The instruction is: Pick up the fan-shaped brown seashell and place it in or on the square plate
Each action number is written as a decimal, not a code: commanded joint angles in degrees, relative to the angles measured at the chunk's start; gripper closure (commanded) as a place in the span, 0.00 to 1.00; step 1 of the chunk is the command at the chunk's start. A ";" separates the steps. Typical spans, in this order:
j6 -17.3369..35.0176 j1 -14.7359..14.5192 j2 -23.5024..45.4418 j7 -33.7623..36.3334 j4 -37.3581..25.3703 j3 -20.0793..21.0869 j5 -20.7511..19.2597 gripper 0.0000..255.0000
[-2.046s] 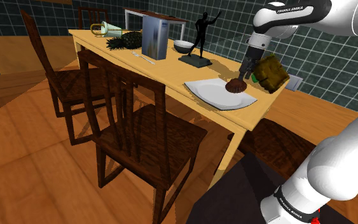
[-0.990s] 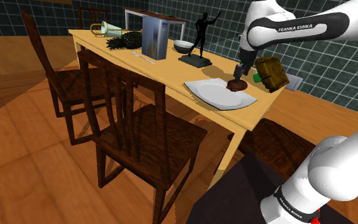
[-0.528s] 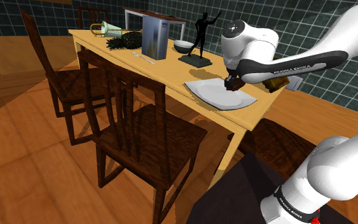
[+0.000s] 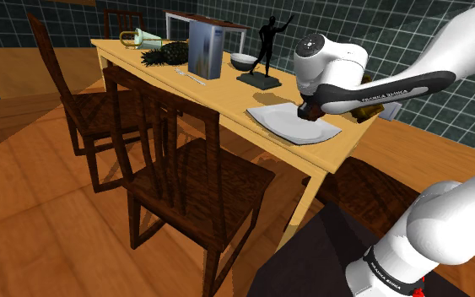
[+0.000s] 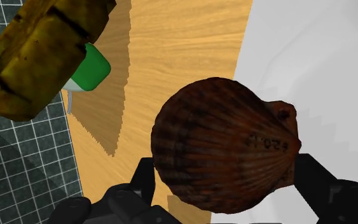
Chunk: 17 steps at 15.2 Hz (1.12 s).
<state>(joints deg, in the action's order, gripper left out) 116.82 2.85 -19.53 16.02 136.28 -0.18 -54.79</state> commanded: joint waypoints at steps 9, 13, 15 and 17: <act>-0.22 0.20 0.13 0.87 1.11 0.10 -0.09 1.00; -0.23 0.41 0.33 0.01 0.28 -0.25 -0.03 1.00; -1.17 0.32 -0.22 -1.20 -0.60 -0.16 0.59 1.00; -1.03 0.25 -0.40 -1.16 -0.72 -0.05 0.48 1.00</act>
<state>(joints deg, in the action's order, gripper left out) 115.78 3.10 -19.94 14.85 135.56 -0.24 -54.31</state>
